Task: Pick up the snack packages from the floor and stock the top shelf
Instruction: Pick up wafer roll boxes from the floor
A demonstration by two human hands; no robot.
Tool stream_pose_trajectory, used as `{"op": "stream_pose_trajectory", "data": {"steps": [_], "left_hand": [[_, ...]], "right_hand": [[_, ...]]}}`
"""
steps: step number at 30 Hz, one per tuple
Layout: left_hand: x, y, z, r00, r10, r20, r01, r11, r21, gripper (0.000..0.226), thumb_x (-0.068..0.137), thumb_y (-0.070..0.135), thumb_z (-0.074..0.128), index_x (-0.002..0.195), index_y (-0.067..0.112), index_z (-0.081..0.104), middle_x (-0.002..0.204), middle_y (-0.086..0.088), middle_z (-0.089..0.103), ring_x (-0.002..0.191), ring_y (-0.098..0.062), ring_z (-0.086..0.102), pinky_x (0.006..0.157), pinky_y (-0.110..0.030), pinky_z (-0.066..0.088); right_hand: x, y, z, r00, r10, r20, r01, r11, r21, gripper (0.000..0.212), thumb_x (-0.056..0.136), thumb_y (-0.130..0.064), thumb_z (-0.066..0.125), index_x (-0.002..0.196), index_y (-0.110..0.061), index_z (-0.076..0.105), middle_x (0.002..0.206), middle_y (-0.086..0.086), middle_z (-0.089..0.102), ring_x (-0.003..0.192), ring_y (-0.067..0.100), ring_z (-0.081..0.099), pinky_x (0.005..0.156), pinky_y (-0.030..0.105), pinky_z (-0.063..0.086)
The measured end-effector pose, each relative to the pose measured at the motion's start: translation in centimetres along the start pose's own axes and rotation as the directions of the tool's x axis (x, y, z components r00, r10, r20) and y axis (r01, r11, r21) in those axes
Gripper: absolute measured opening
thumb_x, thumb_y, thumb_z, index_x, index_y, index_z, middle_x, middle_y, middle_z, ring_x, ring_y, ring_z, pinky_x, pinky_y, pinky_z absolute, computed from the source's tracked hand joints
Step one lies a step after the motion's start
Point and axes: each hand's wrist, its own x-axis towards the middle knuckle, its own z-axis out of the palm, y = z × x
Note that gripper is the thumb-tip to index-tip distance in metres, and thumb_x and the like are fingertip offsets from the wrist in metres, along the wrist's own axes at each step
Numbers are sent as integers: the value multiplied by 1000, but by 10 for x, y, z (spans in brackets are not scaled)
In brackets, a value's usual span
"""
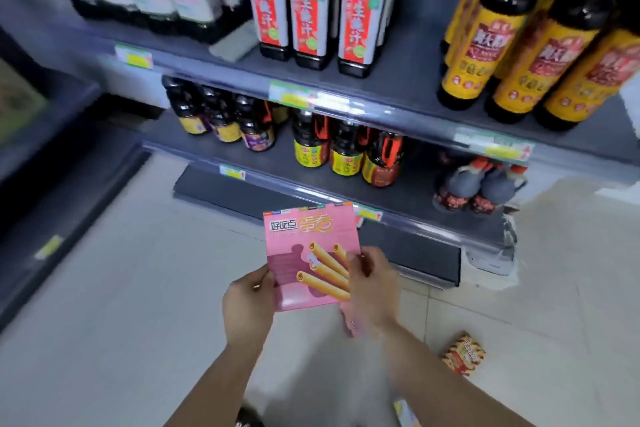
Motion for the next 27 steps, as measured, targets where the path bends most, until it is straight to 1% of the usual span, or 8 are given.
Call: {"op": "stream_pose_trajectory", "data": {"steps": [4,7,10,14,17,20,23,27], "left_hand": [[27,-1,-88,991,-53,-120,47,998,-50,31,91,11,51,62,17,60,53,-1,52,55,-22,42,54,-30,32],[50,-5,-148,987,-59,-147,40,990,-132,29,90,16,50,62,17,57,59,-10,58,58,-24,45,57,-29,33],[67,-6,-204,977,-63,-205,22,981,-194,29,89,19,49,61,19,58,64,-18,58,57,-23,42,59,-30,35],[80,-5,-265,954,-79,-290,5,969,-246,38,91,13,51,56,24,60,53,0,54,56,-21,43,57,-28,33],[85,0,-303,933,-77,-352,-20,964,-266,41,91,14,52,54,28,61,51,5,55,54,-17,44,53,-26,35],[86,15,-335,902,-59,-427,-57,965,-255,37,92,12,52,61,29,63,46,13,55,49,-10,44,46,-15,33],[89,36,-363,866,-43,-498,-97,963,-252,27,92,12,53,80,23,74,55,13,61,61,-17,51,55,-21,40],[97,66,-395,804,-41,-594,-137,958,-252,22,93,17,54,92,23,75,70,11,68,77,-20,63,65,-27,47]], "right_hand": [[-22,-78,56,988,-145,53,144,989,7,12,91,-34,57,90,-23,61,88,-3,67,86,21,59,72,35,46],[-39,-133,93,970,-228,84,226,974,26,12,91,-32,59,92,-20,63,84,-7,63,83,16,56,66,27,34],[-56,-179,128,949,-287,127,282,958,55,13,91,-32,59,93,-21,64,81,-8,62,82,16,57,66,27,34],[-77,-231,165,919,-353,174,343,935,86,10,91,-31,60,92,-22,63,81,-7,62,80,17,54,66,28,34],[-90,-267,184,887,-415,201,395,909,133,8,90,-29,61,83,-27,58,78,-8,62,79,17,56,67,28,35],[-99,-302,196,855,-472,215,442,880,173,6,89,-30,62,85,-26,60,78,-9,62,80,17,59,69,28,37],[-102,-339,203,810,-541,228,495,838,228,8,89,-31,62,84,-26,61,76,-11,63,79,16,60,68,28,39],[-98,-392,206,735,-628,256,549,773,319,5,89,-33,63,88,-28,63,80,-11,68,81,13,64,72,31,48]]}}
